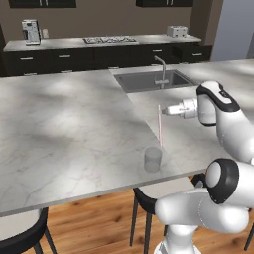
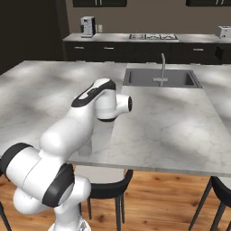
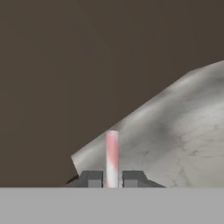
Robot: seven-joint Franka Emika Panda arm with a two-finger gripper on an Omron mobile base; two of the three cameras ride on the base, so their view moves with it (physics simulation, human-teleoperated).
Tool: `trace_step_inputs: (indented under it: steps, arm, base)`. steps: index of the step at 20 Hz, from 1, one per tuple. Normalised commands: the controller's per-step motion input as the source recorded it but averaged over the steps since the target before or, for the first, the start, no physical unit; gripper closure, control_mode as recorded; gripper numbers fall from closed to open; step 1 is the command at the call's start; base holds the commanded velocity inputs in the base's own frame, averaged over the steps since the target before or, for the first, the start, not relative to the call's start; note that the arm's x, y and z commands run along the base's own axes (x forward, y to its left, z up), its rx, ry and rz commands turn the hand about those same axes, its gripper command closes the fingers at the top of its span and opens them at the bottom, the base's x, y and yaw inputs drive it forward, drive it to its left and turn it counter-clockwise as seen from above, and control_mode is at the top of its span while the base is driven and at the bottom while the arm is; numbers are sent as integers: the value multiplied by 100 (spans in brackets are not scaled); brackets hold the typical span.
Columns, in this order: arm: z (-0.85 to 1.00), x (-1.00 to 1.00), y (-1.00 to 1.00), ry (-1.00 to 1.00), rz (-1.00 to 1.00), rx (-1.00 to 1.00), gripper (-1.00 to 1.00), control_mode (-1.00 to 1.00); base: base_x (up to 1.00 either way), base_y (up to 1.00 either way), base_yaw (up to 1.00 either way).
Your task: Take a straw from the drawer in front and place it inside the glass cup on the dining counter.
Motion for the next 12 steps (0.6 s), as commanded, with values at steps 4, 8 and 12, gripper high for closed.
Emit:
trace_step_inputs:
  steps: [4,8,12]
  arm:
    - [-11,0,0,-9,5,0,100,-100]
    - [-19,0,0,-14,8,0,100,-100]
    - [-12,9,0,-21,10,0,100,-100]
  base:
    - [0,0,0]
    - [0,0,0]
    - [0,0,0]
